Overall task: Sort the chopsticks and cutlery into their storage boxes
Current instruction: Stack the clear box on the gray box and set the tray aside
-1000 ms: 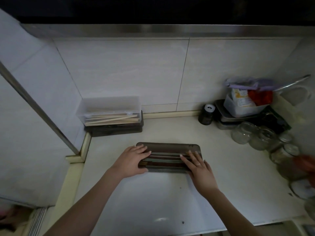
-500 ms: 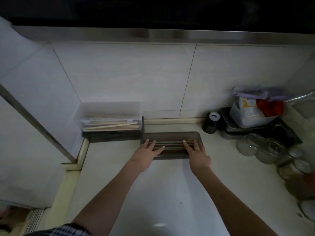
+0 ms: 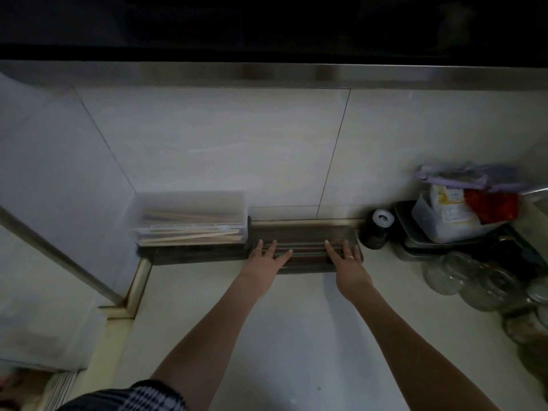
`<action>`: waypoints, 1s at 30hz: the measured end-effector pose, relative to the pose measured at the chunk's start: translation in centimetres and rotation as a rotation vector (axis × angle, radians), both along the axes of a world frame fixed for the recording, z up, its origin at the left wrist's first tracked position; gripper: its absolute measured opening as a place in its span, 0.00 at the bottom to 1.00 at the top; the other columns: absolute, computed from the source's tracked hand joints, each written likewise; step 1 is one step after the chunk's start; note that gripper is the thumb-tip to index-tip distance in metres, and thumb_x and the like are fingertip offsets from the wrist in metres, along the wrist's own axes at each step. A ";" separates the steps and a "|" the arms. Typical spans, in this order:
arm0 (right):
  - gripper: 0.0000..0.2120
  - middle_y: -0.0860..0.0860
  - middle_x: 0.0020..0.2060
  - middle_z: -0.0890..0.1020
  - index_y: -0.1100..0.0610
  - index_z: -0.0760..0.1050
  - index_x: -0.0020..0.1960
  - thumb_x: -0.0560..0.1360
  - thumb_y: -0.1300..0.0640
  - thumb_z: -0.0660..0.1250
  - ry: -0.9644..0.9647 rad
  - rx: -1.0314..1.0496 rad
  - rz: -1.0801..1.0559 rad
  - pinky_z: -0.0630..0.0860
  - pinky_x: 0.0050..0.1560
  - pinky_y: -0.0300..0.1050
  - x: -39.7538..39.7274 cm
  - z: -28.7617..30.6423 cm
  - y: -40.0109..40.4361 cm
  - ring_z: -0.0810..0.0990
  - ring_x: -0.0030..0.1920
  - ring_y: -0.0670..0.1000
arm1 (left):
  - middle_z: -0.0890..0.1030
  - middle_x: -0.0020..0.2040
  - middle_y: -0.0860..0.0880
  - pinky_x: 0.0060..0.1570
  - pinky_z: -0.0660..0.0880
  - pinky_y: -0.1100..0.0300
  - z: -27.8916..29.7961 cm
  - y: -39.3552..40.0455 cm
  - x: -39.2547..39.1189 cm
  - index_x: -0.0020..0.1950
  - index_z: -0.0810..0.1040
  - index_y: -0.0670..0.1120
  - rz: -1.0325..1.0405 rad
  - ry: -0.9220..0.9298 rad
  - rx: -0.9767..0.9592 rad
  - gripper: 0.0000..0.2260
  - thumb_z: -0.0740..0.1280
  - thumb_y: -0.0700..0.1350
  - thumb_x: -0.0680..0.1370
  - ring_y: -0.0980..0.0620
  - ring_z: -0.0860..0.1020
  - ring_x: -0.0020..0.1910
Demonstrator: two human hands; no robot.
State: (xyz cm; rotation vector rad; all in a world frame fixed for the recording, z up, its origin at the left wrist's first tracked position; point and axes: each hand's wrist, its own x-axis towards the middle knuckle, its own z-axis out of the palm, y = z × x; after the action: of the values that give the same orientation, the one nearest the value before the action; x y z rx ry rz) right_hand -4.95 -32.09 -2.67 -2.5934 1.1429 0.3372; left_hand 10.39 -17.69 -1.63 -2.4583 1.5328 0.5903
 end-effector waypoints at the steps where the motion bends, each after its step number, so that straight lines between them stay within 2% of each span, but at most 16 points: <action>1: 0.39 0.53 0.76 0.37 0.41 0.39 0.76 0.77 0.71 0.51 0.000 0.006 0.005 0.63 0.69 0.56 0.3 -0.1 -0.4 0.35 0.75 0.58 | 0.40 0.79 0.47 0.74 0.53 0.45 0.0 -0.3 0.2 0.77 0.42 0.59 0.008 0.009 0.002 0.40 0.58 0.29 0.77 0.38 0.41 0.76; 9: 0.44 0.52 0.76 0.36 0.40 0.36 0.75 0.74 0.73 0.53 0.020 0.030 0.030 0.63 0.70 0.57 2.6 -0.3 -2.7 0.35 0.75 0.58 | 0.41 0.79 0.45 0.74 0.52 0.47 -0.9 -1.9 2.3 0.78 0.45 0.56 0.046 -0.001 -0.053 0.37 0.57 0.29 0.77 0.37 0.41 0.76; 16: 0.43 0.52 0.76 0.37 0.40 0.36 0.75 0.75 0.72 0.53 -0.022 0.006 0.038 0.64 0.69 0.55 3.1 -0.8 -3.3 0.35 0.75 0.58 | 0.43 0.79 0.45 0.74 0.50 0.48 -0.2 -2.6 3.6 0.78 0.48 0.54 0.037 0.030 -0.087 0.35 0.56 0.29 0.77 0.37 0.42 0.76; 20: 0.42 0.52 0.76 0.37 0.40 0.36 0.75 0.75 0.71 0.53 0.003 -0.001 0.040 0.61 0.71 0.54 3.1 -0.5 -3.1 0.35 0.75 0.58 | 0.43 0.79 0.44 0.74 0.48 0.47 -0.5 -2.6 3.5 0.78 0.47 0.53 0.030 -0.004 -0.085 0.35 0.56 0.30 0.78 0.36 0.42 0.76; 26: 0.41 0.52 0.77 0.39 0.40 0.38 0.76 0.75 0.68 0.54 0.048 -0.006 0.076 0.58 0.72 0.56 2.5 0.2 -3.2 0.39 0.76 0.56 | 0.44 0.79 0.45 0.74 0.52 0.47 0.2 -2.5 4.0 0.78 0.50 0.51 0.029 0.070 -0.091 0.33 0.53 0.28 0.77 0.39 0.43 0.77; 30: 0.39 0.50 0.77 0.41 0.42 0.40 0.76 0.75 0.68 0.54 0.070 0.022 0.081 0.55 0.72 0.58 1.9 1.0 -2.9 0.43 0.77 0.53 | 0.49 0.79 0.43 0.73 0.55 0.48 1.2 -1.4 4.9 0.77 0.55 0.45 -0.004 0.135 -0.115 0.29 0.51 0.28 0.78 0.44 0.49 0.77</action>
State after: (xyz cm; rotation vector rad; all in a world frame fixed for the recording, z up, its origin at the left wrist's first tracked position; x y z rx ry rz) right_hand -3.08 -34.96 -1.63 -2.6331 1.0521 0.4593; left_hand 15.31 -19.06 -0.41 -2.5459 1.6655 0.6992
